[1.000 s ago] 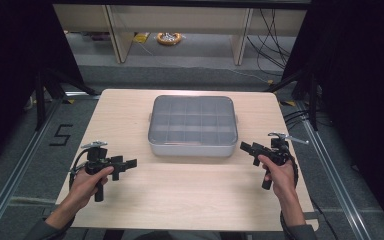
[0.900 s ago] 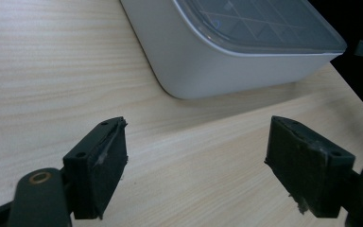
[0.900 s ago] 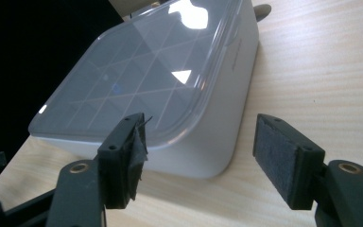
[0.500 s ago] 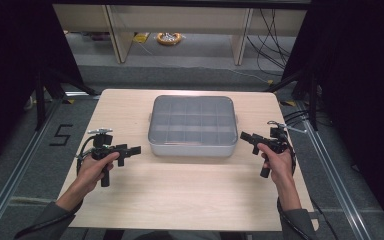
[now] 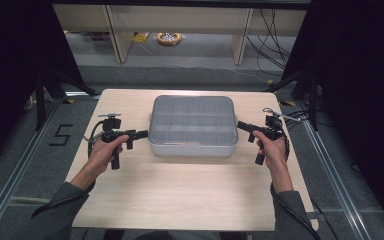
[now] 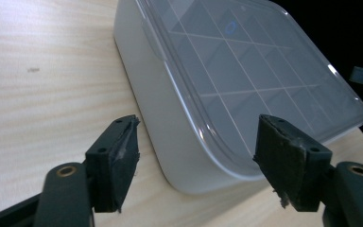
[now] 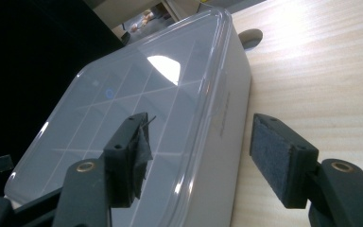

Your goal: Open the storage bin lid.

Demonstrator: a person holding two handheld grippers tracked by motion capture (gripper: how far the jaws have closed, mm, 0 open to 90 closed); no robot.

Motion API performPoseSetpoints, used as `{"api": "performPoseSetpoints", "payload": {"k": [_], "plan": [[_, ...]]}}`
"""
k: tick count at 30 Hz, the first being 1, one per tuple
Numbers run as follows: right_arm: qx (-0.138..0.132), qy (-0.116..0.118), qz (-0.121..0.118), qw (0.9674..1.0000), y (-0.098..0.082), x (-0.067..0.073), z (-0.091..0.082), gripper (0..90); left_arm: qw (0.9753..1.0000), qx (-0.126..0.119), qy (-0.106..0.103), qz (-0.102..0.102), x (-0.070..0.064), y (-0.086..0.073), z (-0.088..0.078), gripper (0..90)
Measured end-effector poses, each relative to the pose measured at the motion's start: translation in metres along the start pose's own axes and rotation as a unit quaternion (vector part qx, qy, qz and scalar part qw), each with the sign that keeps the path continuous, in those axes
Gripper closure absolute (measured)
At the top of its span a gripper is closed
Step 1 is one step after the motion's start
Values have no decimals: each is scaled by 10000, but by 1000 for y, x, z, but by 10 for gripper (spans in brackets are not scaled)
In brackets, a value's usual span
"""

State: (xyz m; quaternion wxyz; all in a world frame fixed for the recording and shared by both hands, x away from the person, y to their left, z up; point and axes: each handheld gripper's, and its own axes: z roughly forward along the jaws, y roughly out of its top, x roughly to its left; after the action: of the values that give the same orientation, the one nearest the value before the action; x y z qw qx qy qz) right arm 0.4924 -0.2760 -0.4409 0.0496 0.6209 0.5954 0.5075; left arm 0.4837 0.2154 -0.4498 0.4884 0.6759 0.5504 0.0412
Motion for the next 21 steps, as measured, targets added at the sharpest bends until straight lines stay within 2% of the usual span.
{"api": "performPoseSetpoints", "payload": {"k": [3, 4, 5, 6, 7, 9, 10, 11, 12, 16, 18, 20, 21], "plan": [[81, -39, 137, 9999, 3, 0, 3, 404, 10000, 40, 20, -22, 1, 6, 7, 316], [22, -48, 11, 10000, 4, -2, 6, 406, 10000, 63, 11, -37, 2, 8, 9, 318], [-40, -26, -240, 9997, 5, -6, 7, 408, 9999, 102, -14, -47, 3, 11, 12, 319], [78, -22, 22, 10000, 4, -3, 7, 409, 9999, 117, 11, -10, 4, 12, 13, 320], [41, 3, 59, 10000, 5, -3, 9, 409, 10000, 80, 42, -17, 4, 14, 16, 325], [27, 63, 26, 10000, 6, -6, 13, 413, 9999, 107, 41, -96, 6, 19, 20, 339], [116, 6, 73, 9999, 6, -7, 13, 417, 9998, 111, 58, -138, 7, 21, 22, 343], [50, 18, 84, 10000, 7, -8, 16, 419, 9998, 86, 96, -163, 7, 24, 25, 345], [81, 48, 199, 9998, 7, -7, 17, 423, 9998, 75, 111, -146, 7, 26, 26, 352], [104, -12, 43, 9999, 8, -7, 22, 429, 9997, 83, 98, -184, 3, 33, 34, 367], [58, 7, 72, 10000, 10, -6, 25, 434, 9997, 55, 96, -198, 0, 37, 38, 377], [88, -39, 208, 9997, 11, -3, 26, 445, 9997, 99, 113, -185, -1, 40, 43, 390], [96, 21, 213, 9997, 11, -3, 27, 449, 9997, 96, 119, -211, -1, 41, 46, 392]]}}
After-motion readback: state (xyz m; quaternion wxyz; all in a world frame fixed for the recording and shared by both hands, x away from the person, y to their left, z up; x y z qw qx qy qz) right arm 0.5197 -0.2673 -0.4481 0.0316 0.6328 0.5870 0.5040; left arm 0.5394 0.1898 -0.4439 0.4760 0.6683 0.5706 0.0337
